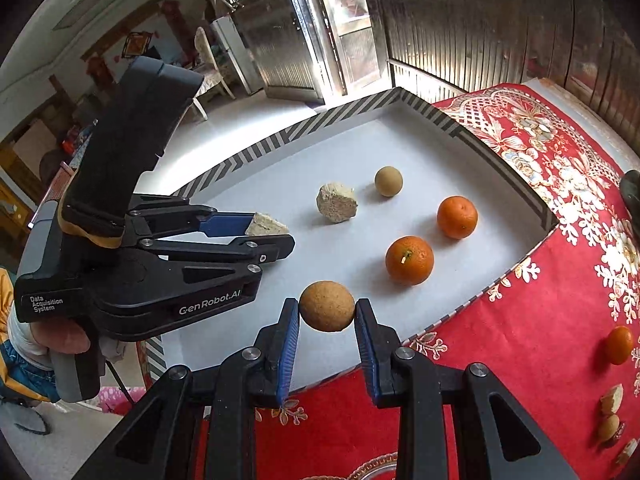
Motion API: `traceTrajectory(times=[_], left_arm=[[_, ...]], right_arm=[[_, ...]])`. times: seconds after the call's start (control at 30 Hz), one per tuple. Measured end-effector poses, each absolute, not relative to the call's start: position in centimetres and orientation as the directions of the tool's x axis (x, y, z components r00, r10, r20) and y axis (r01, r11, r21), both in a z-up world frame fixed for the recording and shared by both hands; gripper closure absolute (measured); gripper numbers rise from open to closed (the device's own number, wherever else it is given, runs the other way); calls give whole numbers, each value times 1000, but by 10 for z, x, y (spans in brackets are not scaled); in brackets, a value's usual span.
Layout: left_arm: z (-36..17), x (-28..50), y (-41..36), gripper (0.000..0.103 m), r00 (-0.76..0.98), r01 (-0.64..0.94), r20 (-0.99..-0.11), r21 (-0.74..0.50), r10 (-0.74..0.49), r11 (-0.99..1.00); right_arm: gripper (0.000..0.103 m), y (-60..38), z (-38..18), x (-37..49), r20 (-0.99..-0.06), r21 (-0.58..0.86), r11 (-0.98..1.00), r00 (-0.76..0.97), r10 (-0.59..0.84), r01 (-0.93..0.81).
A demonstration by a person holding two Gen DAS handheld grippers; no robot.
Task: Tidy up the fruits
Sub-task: 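Carry cake piece and brown fruit into the tray and open both tools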
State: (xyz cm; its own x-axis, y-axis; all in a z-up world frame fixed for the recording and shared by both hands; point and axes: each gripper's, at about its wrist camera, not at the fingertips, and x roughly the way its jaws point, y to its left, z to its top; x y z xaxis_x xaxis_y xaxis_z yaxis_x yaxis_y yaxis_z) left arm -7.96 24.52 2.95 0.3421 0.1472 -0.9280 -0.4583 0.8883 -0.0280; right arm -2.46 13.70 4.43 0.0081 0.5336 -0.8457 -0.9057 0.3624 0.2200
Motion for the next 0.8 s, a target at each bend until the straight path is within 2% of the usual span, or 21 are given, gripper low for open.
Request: traceTrajectory(times=[0.47, 0.5, 0.6, 0.8], left_arm=[[24, -77, 247, 72, 337, -478, -930, -36, 145, 878], [24, -77, 246, 68, 334, -476, -931, -32, 148, 879], [25, -77, 247, 48, 338, -482, -931, -44, 140, 875], [33, -74, 245, 46, 338, -491, -928, -32, 156, 871]], right_arm=[[76, 151, 20, -19, -862, 182, 377, 36, 505, -908], [75, 151, 19, -20, -865, 169, 377, 47, 500, -911], [75, 147, 22, -20, -858, 183, 384, 44, 512, -905], [74, 134, 34, -19, -843, 195, 406, 59, 535, -893]])
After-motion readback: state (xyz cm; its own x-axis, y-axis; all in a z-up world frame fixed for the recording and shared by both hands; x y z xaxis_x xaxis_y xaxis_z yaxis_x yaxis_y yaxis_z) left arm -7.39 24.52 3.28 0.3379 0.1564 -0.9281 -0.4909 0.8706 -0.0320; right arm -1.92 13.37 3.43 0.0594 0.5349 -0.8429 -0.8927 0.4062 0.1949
